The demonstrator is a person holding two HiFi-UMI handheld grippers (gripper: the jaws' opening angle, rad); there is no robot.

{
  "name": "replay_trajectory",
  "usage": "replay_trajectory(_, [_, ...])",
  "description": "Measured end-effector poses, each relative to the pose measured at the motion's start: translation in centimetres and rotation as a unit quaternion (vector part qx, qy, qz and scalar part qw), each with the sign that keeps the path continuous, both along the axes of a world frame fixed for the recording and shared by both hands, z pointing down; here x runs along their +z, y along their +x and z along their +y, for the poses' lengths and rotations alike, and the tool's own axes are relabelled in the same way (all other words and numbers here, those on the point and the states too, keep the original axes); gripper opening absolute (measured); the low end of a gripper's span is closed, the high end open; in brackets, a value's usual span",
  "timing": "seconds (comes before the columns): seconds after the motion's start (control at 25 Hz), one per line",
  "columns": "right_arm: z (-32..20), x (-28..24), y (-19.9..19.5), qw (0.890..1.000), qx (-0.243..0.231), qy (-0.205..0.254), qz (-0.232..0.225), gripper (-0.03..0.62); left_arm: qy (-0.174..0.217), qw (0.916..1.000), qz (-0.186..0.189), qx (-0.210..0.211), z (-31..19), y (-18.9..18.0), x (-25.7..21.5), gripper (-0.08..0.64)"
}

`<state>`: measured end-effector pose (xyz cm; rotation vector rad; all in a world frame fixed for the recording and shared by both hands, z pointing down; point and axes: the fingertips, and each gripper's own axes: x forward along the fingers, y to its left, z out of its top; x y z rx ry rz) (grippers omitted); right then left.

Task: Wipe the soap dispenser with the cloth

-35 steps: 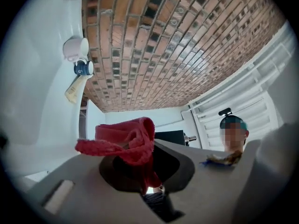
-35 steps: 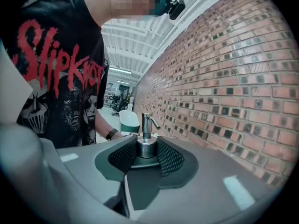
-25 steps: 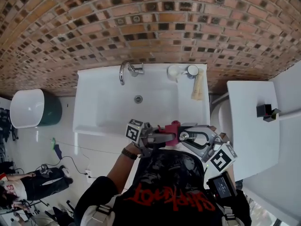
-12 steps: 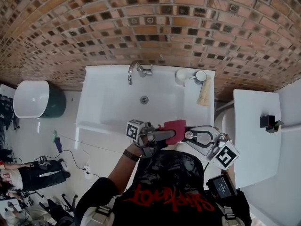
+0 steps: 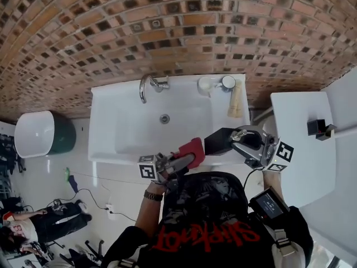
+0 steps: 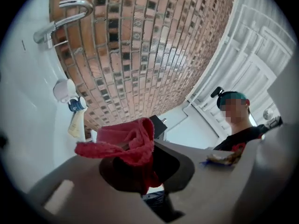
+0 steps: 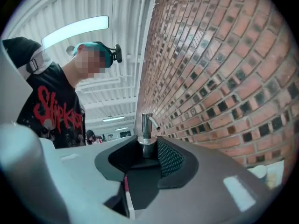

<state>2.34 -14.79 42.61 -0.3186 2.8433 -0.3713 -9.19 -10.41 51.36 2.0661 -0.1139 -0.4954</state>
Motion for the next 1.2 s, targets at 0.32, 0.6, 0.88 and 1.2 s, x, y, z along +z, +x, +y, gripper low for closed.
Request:
replay_trajectory(0.32, [-6.8, 19.0, 2.2, 0.923, 0.223, -0.015, 0.313, 0.133, 0.064, 0.9938, -0.091, -0.006, 0.5, -0.2, -0.2, 0.046])
replay_trajectory(0.6, [-8.9, 25.1, 2.8, 0.912, 0.269, -0.069, 0.301, 0.133, 0.028, 0.9973, -0.062, -0.025, 1.5, -0.7, 0.4, 0.046])
replay_trajectory(0.88, [-9.1, 27.8, 2.7, 0.913, 0.254, -0.055, 0.315, 0.13, 0.099, 0.9666, -0.2, -0.126, -0.7, -2.0, -0.3, 0.046])
replay_trajectory(1.2, [-7.0, 26.9, 3.5, 0.907, 0.253, -0.053, 0.332, 0.132, 0.123, 0.9017, -0.321, -0.263, -2.7, -3.6, 1.0, 0.046])
